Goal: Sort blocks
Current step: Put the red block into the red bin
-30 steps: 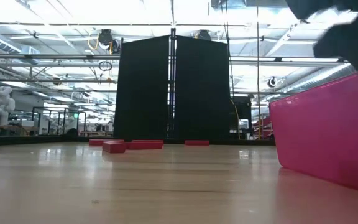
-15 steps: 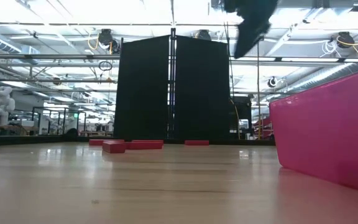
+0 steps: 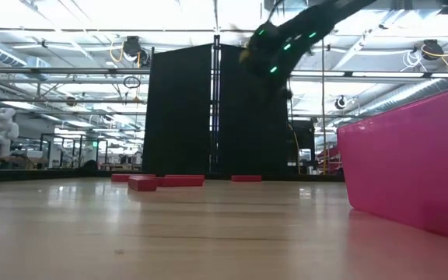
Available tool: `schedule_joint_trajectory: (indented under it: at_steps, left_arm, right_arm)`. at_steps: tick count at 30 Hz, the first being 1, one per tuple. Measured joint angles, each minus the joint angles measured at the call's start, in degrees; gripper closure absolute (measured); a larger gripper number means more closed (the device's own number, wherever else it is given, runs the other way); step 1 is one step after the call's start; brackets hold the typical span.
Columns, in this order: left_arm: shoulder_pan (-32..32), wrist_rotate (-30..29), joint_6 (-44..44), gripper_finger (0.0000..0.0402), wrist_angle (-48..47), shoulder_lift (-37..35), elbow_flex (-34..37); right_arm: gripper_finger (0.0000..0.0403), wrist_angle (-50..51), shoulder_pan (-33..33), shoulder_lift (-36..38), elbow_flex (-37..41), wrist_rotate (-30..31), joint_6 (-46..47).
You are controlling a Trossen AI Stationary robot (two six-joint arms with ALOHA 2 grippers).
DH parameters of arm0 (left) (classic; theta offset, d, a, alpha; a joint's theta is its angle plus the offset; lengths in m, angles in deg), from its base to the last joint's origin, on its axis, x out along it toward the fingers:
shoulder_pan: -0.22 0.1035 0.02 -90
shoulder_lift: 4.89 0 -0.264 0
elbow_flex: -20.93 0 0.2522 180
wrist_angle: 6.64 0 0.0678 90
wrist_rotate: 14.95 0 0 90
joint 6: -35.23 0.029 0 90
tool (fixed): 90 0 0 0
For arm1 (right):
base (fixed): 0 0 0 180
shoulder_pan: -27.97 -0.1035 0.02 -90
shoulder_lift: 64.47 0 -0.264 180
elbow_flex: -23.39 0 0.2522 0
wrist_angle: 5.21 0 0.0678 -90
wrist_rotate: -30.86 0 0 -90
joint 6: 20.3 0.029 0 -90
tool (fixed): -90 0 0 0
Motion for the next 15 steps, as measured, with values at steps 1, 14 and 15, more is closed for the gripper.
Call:
schedule_joint_trajectory:
  at_steps: [1, 14, 15]
  left_arm:
    - [0.0, -0.6, 0.0, 0.0385, 0.0, 0.0, 0.0]
    - [0.0, -3.5, -3.1, 0.0385, 0.0, 0.0, 0.0]
    - [0.0, -3.4, -3.1, 0.0385, 0.0, 0.0, 0.0]
  right_arm:
    - [0.0065, 0.7, 0.3, -3.0, -2.5, 0.0, 3.4]
    - [0.0064, 37.8, -1.4, -38.2, -47.3, 4.3, 19.5]
    - [0.0064, 40.3, -1.4, -39.2, -48.5, 4.3, 19.5]
